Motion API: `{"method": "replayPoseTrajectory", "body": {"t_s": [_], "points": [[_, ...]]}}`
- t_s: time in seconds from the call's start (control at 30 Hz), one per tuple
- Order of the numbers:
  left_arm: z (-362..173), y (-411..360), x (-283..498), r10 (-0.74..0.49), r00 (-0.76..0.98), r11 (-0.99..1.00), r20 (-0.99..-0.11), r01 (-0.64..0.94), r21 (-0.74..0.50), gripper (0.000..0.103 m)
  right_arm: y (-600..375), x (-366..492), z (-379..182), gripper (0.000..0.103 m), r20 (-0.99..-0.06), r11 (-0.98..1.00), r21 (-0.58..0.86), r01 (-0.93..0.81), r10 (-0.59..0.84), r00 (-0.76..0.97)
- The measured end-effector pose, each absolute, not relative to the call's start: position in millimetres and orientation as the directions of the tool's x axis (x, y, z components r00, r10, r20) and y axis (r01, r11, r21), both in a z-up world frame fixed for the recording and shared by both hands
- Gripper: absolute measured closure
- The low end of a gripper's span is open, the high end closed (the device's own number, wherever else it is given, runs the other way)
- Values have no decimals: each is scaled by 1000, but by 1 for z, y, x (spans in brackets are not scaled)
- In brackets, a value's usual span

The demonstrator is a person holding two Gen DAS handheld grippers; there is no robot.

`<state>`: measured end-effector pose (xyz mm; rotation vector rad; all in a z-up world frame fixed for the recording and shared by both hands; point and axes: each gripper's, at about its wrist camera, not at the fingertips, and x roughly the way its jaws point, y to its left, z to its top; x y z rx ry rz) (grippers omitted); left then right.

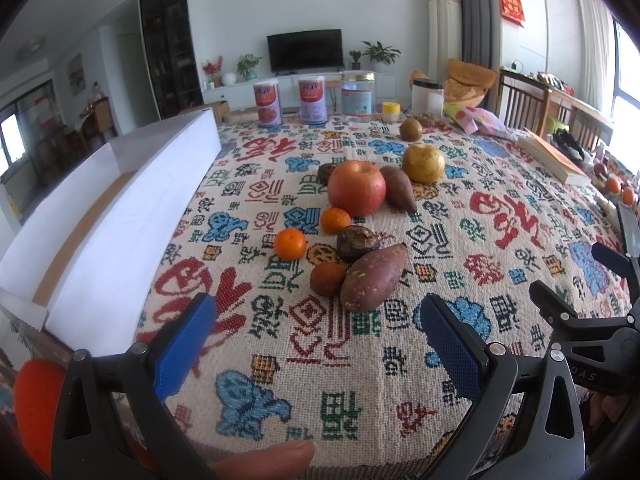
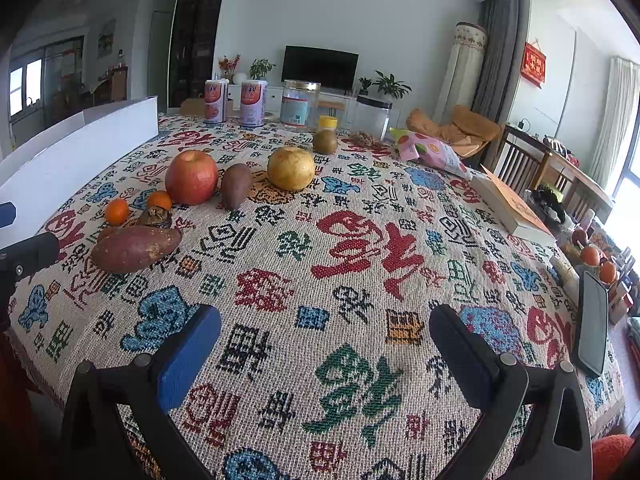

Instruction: Organize fruits

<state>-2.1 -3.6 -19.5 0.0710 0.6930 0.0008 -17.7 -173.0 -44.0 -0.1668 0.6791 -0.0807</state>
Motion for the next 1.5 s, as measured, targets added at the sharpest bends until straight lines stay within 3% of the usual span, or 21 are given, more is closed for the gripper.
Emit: {"method": "replayPoseTrajectory", "body": {"t_s": [1.5], "points": [[-23,1,-2,25,762,998,-647,20,62,1,-173,-15,-47,0,-634,985,-174,18,-126,763]]}}
